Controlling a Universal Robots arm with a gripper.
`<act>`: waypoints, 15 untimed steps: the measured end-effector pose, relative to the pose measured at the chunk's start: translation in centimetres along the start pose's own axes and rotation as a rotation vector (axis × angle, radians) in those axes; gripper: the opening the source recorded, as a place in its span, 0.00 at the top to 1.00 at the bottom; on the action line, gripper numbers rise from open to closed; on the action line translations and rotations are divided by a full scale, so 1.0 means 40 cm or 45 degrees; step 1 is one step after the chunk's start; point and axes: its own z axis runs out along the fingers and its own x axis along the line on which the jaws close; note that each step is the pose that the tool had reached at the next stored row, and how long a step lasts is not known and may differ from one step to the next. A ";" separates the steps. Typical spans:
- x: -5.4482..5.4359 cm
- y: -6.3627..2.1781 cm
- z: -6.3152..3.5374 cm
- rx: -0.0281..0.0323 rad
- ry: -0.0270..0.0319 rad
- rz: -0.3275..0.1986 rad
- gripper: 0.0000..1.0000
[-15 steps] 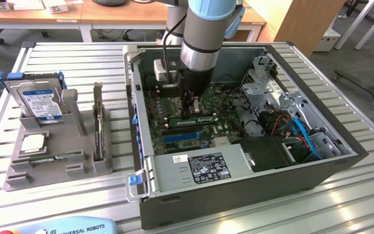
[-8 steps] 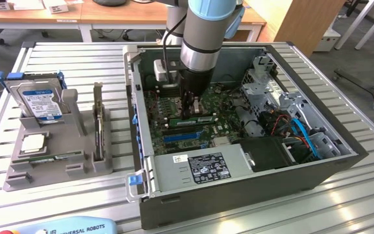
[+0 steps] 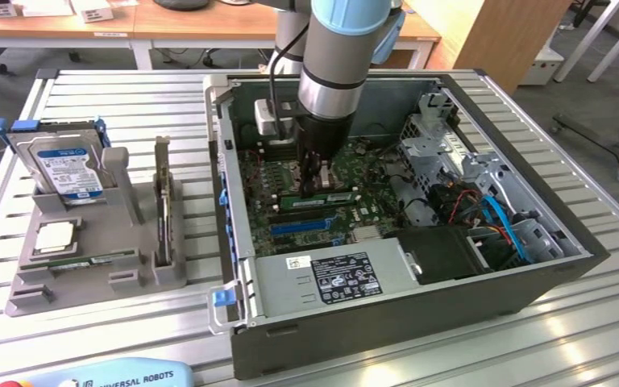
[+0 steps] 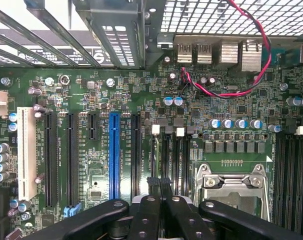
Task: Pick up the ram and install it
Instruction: 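Press down the ram until it locks into place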
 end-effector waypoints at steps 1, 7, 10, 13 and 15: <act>0.000 0.000 0.000 -0.0001 -0.0002 0.000 0.90; 0.000 0.000 0.002 -0.0002 -0.0012 0.000 0.90; 0.000 0.000 0.002 -0.0002 -0.0013 0.000 0.90; 0.000 0.000 0.002 -0.0002 -0.0015 0.000 0.90; 0.000 0.000 0.003 -0.0001 -0.0022 0.000 0.90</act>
